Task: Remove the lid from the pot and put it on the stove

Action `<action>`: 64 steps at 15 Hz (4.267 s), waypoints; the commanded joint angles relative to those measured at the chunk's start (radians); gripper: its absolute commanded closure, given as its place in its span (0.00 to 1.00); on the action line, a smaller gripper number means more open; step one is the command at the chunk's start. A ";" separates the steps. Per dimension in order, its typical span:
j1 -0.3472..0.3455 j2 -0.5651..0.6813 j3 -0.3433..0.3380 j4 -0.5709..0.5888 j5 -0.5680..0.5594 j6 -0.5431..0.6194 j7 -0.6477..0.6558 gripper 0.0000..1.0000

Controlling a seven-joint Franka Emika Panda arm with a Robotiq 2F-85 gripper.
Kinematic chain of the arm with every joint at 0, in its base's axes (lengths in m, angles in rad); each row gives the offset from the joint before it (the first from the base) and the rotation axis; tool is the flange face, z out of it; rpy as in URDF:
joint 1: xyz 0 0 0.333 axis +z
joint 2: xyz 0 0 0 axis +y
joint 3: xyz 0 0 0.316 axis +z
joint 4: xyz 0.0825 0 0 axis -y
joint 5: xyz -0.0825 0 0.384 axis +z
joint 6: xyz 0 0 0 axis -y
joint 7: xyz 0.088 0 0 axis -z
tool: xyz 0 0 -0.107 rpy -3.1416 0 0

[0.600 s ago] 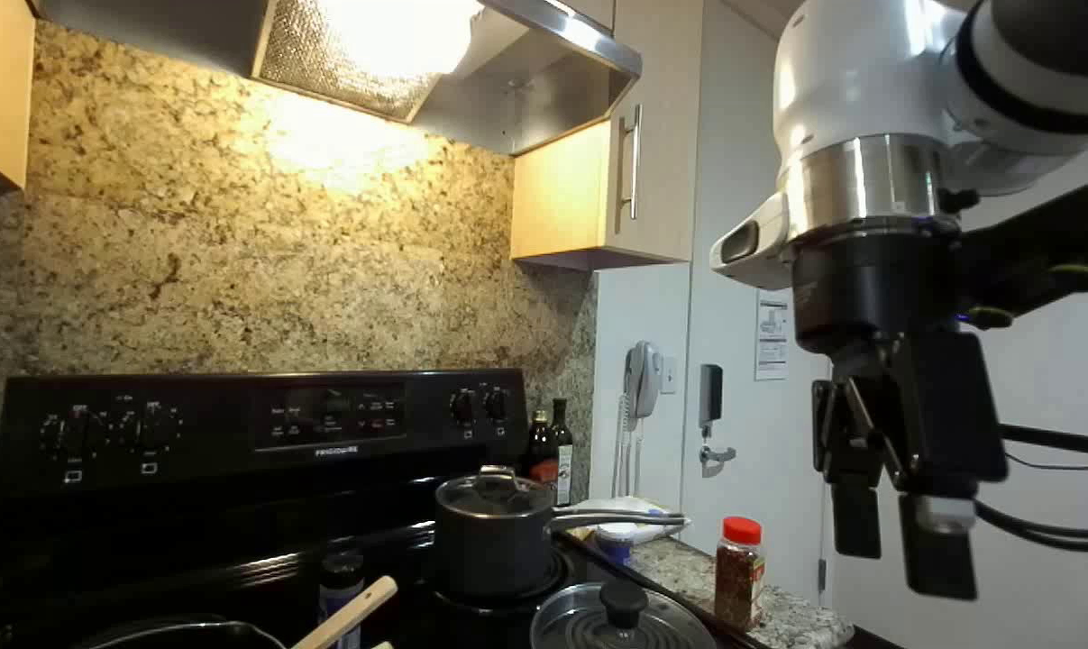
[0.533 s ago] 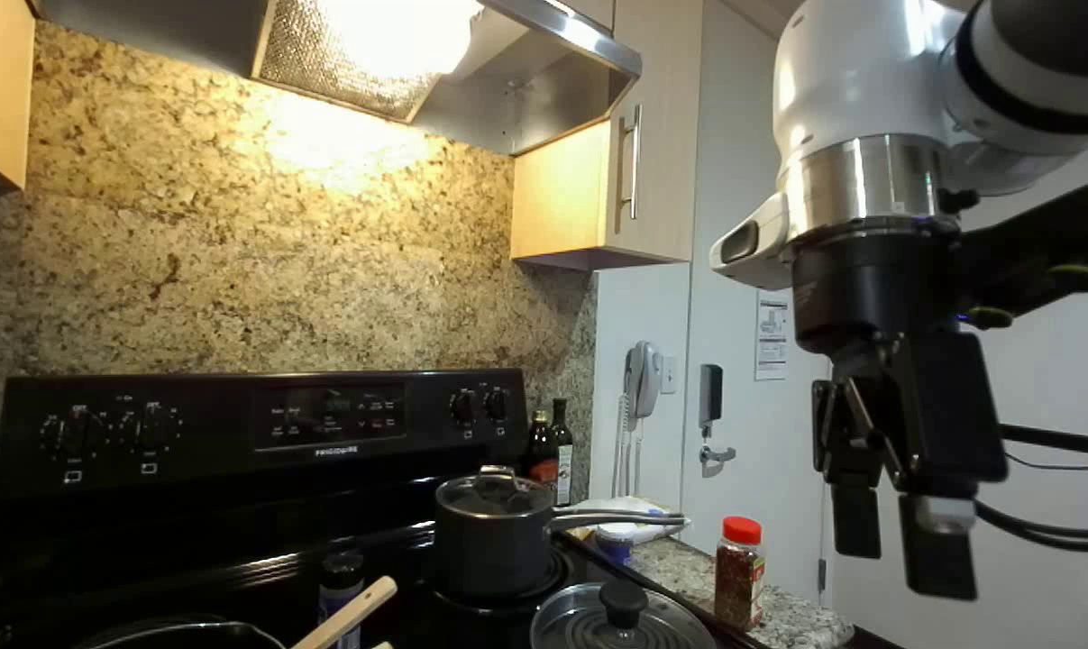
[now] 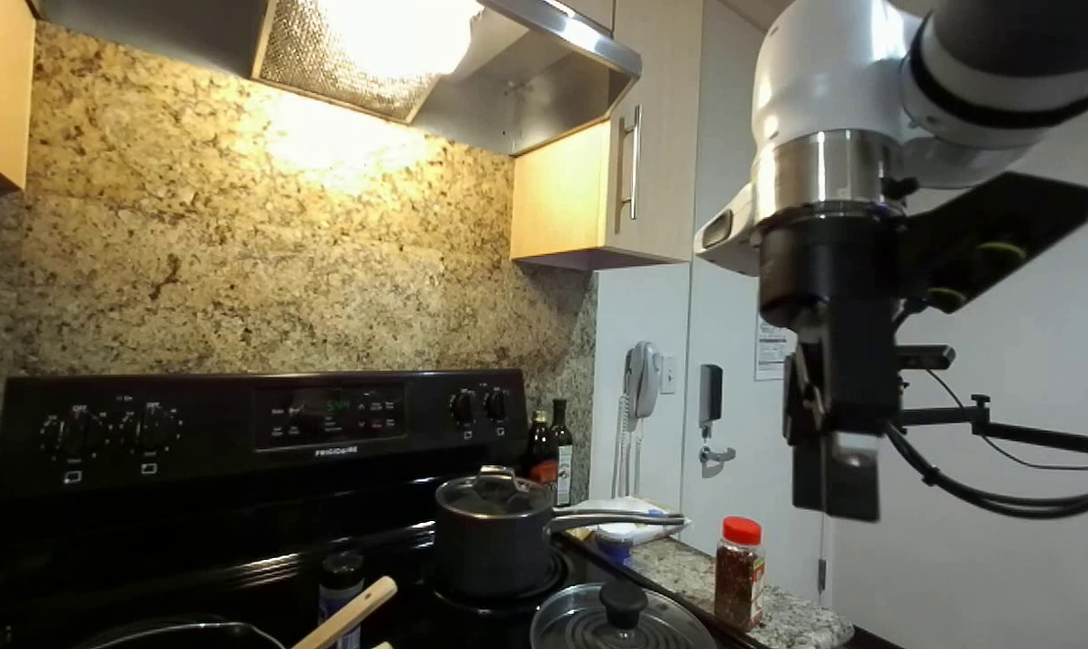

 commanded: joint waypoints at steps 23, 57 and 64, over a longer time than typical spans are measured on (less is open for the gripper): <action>-0.209 0.732 -0.126 0.768 -0.422 -0.130 -0.074 0.00; -0.360 1.122 -0.138 1.011 -0.307 0.203 -0.562 0.00; -0.385 1.188 -0.132 1.075 -0.295 0.193 -0.571 0.00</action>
